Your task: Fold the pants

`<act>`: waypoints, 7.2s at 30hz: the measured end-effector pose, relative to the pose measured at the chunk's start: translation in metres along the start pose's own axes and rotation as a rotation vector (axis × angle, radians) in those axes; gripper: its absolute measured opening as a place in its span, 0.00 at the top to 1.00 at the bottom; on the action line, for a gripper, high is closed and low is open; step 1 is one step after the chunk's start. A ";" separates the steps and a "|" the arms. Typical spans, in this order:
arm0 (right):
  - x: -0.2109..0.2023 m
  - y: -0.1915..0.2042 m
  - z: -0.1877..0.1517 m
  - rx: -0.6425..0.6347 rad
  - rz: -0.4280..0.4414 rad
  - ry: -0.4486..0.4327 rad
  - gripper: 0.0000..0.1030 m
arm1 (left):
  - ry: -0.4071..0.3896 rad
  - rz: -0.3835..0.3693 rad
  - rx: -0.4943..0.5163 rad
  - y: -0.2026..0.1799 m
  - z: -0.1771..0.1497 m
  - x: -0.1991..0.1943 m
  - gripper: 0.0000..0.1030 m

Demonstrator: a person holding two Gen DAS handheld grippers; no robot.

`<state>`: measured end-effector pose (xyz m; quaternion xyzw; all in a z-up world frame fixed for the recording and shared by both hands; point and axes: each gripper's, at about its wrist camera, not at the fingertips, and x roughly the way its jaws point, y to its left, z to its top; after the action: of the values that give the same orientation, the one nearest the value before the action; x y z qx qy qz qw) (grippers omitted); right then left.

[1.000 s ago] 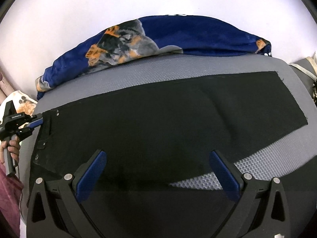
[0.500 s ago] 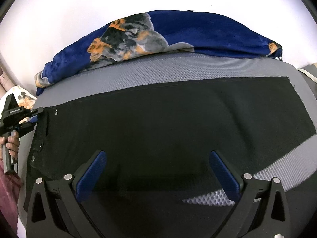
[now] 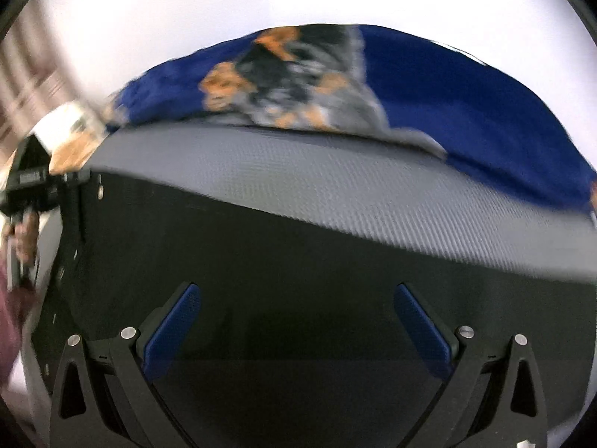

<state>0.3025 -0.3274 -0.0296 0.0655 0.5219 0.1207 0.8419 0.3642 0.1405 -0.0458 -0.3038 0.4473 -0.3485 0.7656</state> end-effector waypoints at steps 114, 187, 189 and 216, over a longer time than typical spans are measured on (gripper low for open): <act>-0.127 0.108 -0.282 -0.245 -0.170 0.098 0.93 | 0.235 0.493 0.011 -0.019 -0.219 -0.138 0.85; -0.158 -0.193 -0.310 0.837 0.074 -0.174 0.53 | 0.548 0.266 0.838 -0.243 -0.361 0.112 0.94; -0.152 -0.210 -0.314 0.915 0.100 -0.203 0.54 | 0.550 0.268 0.827 -0.243 -0.361 0.113 0.94; -0.106 -0.242 -0.275 0.927 0.236 -0.211 0.84 | 0.581 0.279 0.740 -0.236 -0.355 0.118 0.94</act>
<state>0.0443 -0.5930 -0.1182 0.5042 0.4213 -0.0369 0.7530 0.0265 -0.1438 -0.0658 0.1612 0.5250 -0.4487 0.7050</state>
